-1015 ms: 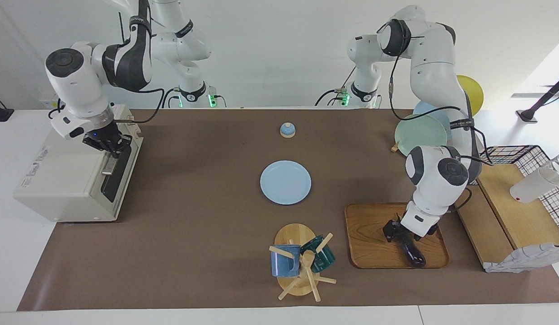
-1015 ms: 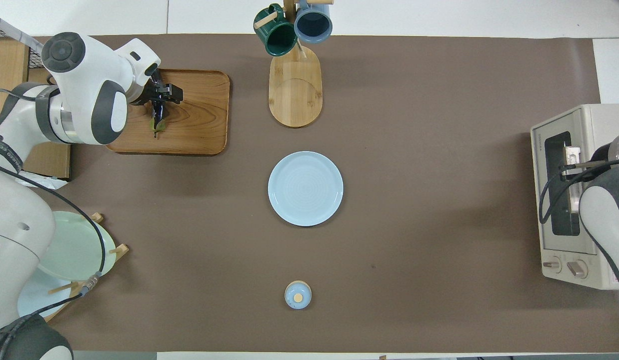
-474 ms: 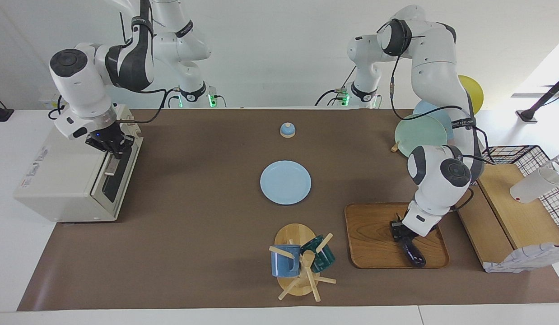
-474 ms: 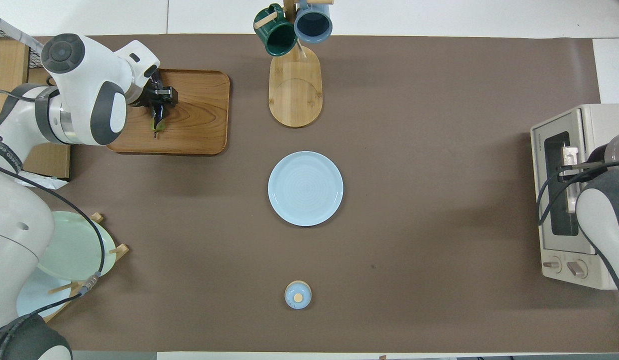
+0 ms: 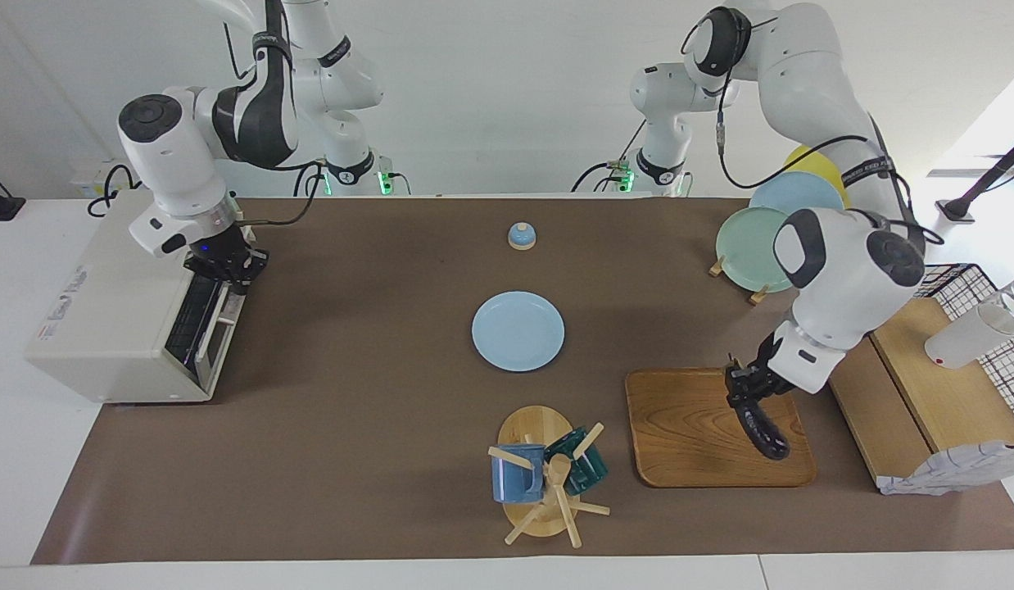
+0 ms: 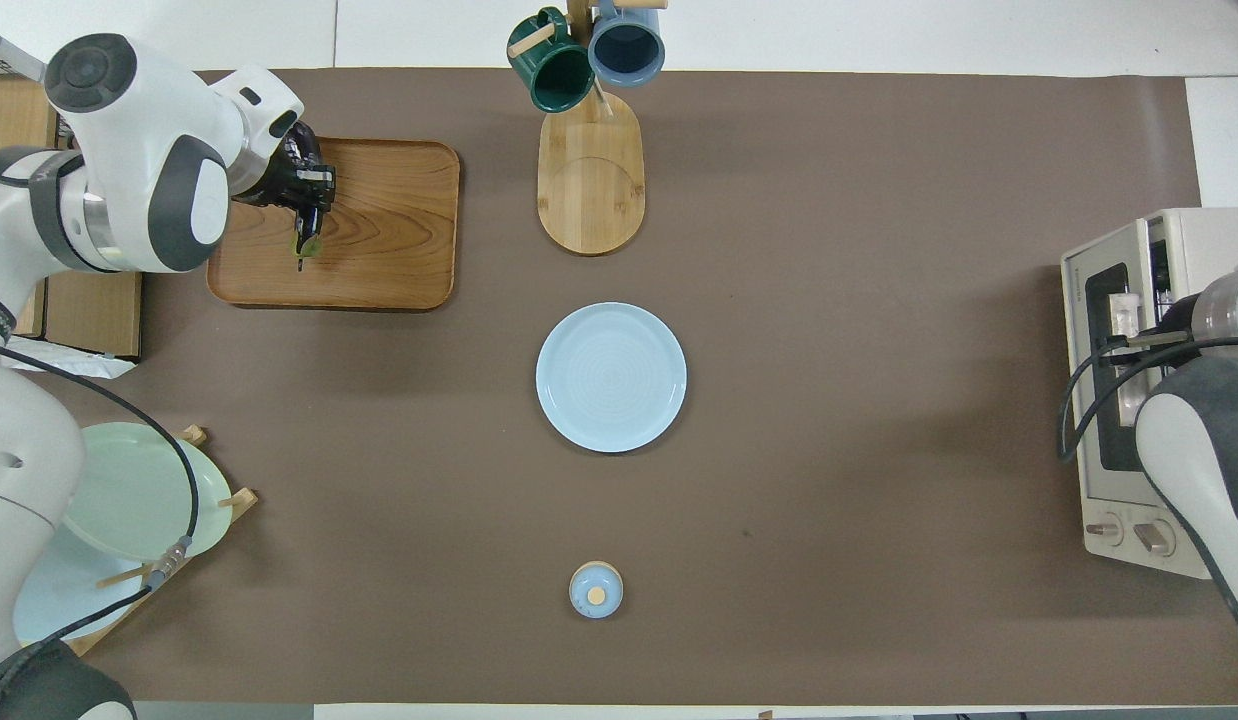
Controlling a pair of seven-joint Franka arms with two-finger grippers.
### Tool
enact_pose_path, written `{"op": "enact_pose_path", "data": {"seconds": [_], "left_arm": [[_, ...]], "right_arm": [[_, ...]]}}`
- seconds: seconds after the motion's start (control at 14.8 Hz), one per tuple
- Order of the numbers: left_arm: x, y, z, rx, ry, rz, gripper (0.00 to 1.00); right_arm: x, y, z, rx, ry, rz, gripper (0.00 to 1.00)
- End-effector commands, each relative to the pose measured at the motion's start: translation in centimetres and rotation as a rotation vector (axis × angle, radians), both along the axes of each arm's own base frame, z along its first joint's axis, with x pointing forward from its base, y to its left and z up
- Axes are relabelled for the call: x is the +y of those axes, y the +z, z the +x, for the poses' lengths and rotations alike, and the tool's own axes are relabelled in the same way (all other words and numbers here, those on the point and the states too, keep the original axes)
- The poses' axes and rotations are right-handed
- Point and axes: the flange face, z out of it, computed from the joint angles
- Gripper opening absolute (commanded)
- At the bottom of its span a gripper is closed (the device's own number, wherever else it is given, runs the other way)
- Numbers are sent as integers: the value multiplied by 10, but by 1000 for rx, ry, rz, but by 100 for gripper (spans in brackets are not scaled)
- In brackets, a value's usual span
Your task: Put eggplant into oven
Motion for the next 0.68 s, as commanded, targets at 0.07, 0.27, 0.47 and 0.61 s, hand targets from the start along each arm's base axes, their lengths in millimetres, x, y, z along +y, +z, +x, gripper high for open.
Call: {"op": "enact_pose_path", "data": {"seconds": [0.07,0.27,0.47,0.61], "left_arm": [[-34,54,-52,93,9,1,0],[-102,50,-101,136,30,26,0],[-170,23,-145,91,36,-4,0],[-220,-10,-179,40,26,-34,0]], "right_arm": [[6,-60,12,3,-18,-8,0],[36,-82,1,-43,-1,1,0],[44,-98,0,-53,-7,2,0],[56,-105,-1,-46,11,4,0]]}}
